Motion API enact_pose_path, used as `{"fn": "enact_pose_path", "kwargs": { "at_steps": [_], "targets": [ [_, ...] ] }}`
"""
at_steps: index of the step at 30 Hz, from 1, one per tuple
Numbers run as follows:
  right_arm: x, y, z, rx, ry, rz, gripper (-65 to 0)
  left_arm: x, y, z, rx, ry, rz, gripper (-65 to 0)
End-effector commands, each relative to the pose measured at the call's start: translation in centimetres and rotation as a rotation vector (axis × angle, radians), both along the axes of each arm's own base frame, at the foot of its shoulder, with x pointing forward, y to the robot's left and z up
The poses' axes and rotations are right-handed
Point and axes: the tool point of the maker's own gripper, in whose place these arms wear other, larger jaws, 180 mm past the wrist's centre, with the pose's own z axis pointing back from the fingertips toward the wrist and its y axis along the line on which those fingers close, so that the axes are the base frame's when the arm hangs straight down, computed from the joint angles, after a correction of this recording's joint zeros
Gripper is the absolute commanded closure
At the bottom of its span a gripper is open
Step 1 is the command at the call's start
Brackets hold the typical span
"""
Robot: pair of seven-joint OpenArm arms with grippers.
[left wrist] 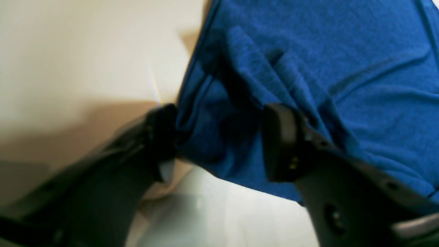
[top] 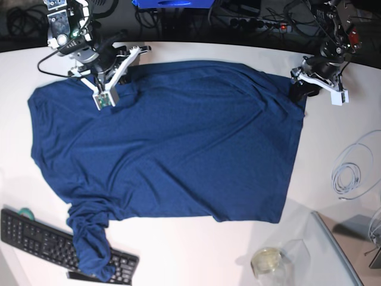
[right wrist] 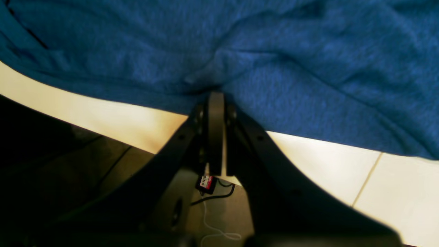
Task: Layout the t-shirt on the table in an organized manner, then fold the t-shirt properly
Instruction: 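Pull the held shoulder corners apart and away from the hem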
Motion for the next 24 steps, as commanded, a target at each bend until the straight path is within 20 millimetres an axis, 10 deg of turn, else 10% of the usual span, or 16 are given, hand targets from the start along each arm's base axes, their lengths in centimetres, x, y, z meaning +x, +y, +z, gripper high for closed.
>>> {"fn": "enact_pose_path", "kwargs": {
  "at_steps": [1,8,12,17,24],
  "targets": [
    [1.0,-0.7,0.8,-0.005,-0.043,-0.019,-0.2,-1.0,-0.1,-0.8,0.008,0.061,-0.028,-33.6],
    [1.5,-2.5,0.9,-0.022,-0.05,-0.078,-0.2,-0.5,-0.6,-2.0,-0.033,0.079,-0.015,-31.9],
    [2.1,-3.9,1.2,0.007,-0.065,-0.186,0.0,-0.5,-0.6,-2.1,-0.035,0.082,-0.014,-20.1],
    [2.5,-11.3,2.4,0.128,-0.118,-0.576,-10.2,-1.1,-0.2,-2.1,-0.029,0.091,-0.007,-1.0],
    [0.8,-20.0,2.3,0.197,-0.081,-0.897,-30.9,-1.0,0.2,-2.0,-0.023,0.089,-0.007,0.0]
  ]
}}
